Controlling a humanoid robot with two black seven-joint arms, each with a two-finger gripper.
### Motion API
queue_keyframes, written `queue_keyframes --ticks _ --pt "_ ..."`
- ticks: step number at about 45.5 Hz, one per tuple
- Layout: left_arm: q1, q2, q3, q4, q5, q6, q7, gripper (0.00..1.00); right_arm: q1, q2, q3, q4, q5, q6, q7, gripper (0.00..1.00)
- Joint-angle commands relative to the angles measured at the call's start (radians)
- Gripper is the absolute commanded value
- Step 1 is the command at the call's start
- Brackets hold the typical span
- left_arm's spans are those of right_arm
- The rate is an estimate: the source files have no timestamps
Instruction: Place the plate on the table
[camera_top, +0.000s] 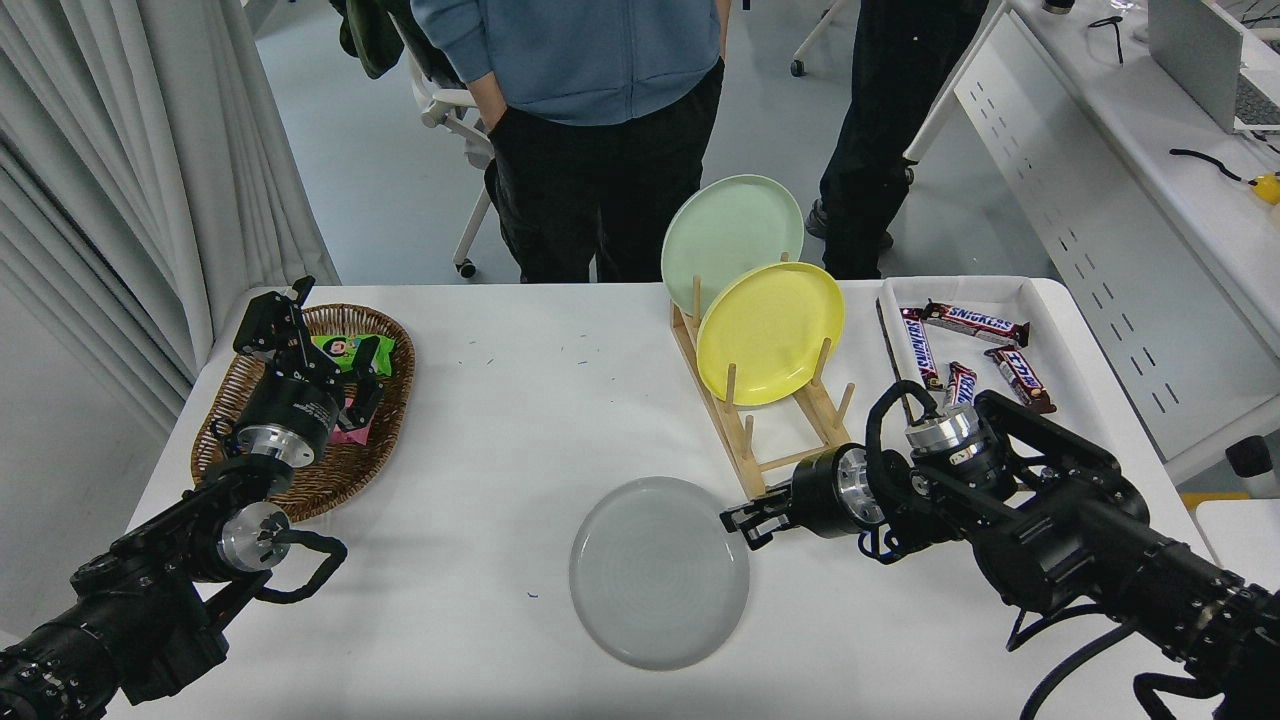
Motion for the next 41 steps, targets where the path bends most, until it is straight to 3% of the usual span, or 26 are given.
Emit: queue_keyframes --ticks 1,41 --pt "0.0 0.0 0.0 0.0 -0.001 0.0 0.0 1.0 -0.009 0.013 0.016 -0.026 0.009 -0.001 0.038 0.0" --pt "0.0 0.0 0.0 0.0 -0.001 0.0 0.0 1.0 -0.022 0.049 0.004 -0.025 0.036 -0.001 0.044 0.0"
